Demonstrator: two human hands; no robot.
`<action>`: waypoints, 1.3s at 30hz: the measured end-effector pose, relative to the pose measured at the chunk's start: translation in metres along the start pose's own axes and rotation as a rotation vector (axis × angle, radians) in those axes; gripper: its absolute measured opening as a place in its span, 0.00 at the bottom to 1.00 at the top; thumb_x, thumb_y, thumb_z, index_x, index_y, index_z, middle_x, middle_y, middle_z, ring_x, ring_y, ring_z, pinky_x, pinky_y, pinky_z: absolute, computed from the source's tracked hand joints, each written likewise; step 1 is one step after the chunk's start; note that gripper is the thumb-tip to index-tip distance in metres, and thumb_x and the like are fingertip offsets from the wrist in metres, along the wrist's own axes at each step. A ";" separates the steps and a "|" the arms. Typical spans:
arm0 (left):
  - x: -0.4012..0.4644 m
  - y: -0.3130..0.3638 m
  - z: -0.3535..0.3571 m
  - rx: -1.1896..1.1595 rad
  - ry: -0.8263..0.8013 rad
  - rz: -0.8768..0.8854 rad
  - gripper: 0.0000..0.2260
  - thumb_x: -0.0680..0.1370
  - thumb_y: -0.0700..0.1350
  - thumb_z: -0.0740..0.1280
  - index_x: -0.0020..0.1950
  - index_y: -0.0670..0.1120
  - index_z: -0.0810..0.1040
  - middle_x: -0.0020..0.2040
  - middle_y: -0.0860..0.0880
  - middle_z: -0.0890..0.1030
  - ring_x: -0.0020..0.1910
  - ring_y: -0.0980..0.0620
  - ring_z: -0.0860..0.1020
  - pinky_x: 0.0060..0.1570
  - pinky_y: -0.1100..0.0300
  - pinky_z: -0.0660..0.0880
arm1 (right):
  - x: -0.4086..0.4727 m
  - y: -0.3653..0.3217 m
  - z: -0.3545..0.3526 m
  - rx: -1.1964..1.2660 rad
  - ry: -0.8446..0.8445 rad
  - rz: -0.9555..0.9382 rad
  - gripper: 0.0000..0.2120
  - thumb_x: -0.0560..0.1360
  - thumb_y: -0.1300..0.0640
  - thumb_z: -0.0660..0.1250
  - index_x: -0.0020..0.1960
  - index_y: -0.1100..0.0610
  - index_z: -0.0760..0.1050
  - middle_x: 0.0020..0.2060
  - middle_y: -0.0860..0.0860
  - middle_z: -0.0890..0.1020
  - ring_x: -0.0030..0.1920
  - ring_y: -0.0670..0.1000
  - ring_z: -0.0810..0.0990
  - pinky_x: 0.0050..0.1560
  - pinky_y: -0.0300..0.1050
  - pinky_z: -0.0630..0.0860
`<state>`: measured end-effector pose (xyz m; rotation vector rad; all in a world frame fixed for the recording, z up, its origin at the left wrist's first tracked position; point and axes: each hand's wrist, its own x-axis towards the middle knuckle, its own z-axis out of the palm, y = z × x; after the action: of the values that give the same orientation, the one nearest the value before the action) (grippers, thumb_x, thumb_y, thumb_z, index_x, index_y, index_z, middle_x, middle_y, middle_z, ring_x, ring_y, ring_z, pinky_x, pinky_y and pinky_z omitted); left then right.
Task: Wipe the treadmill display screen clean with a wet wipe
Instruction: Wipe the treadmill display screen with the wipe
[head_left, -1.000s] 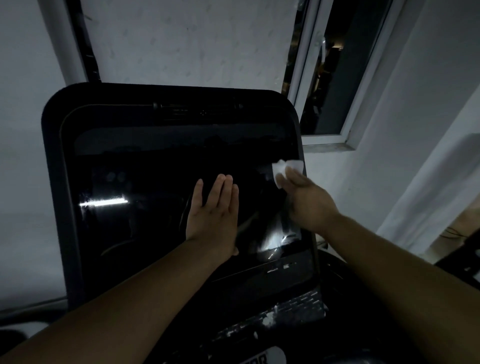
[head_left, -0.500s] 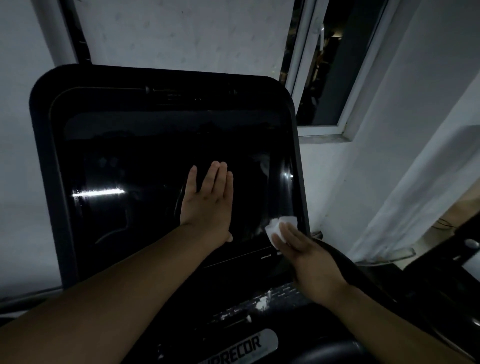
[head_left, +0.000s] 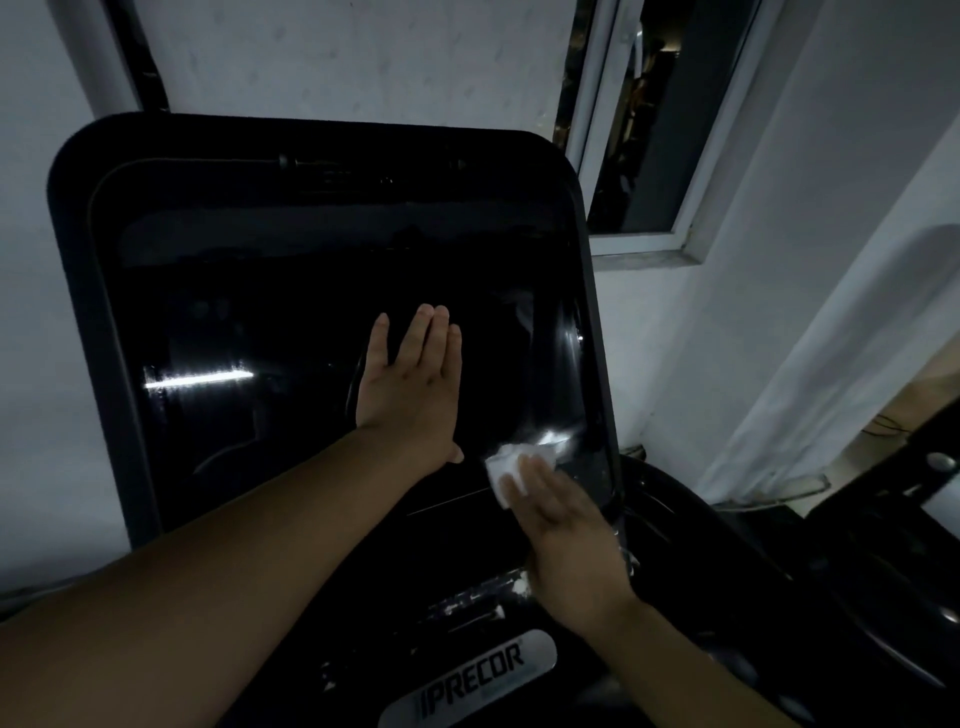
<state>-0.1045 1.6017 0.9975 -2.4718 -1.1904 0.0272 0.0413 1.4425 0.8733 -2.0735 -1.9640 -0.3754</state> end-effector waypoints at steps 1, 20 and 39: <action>0.000 0.000 0.000 0.000 0.002 0.001 0.64 0.69 0.73 0.70 0.81 0.40 0.31 0.82 0.39 0.31 0.81 0.42 0.31 0.77 0.34 0.36 | 0.001 0.013 -0.003 -0.020 0.010 0.063 0.37 0.65 0.58 0.67 0.75 0.58 0.67 0.74 0.60 0.68 0.74 0.60 0.66 0.73 0.54 0.65; 0.001 0.000 0.001 0.005 -0.011 0.002 0.64 0.69 0.74 0.70 0.81 0.40 0.30 0.82 0.39 0.30 0.80 0.42 0.30 0.77 0.34 0.36 | -0.015 -0.016 0.012 -0.009 0.005 0.131 0.39 0.64 0.58 0.65 0.76 0.60 0.65 0.75 0.61 0.66 0.76 0.60 0.63 0.75 0.58 0.61; -0.075 -0.067 0.026 -0.101 0.170 0.121 0.58 0.73 0.74 0.64 0.81 0.44 0.30 0.81 0.42 0.28 0.79 0.46 0.27 0.79 0.40 0.35 | -0.008 -0.012 0.006 0.029 0.005 0.175 0.33 0.70 0.56 0.60 0.75 0.60 0.65 0.74 0.62 0.67 0.76 0.60 0.62 0.73 0.60 0.63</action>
<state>-0.2069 1.5919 0.9860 -2.5711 -0.9928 -0.2106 0.0292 1.4375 0.8649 -2.2027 -1.7564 -0.3138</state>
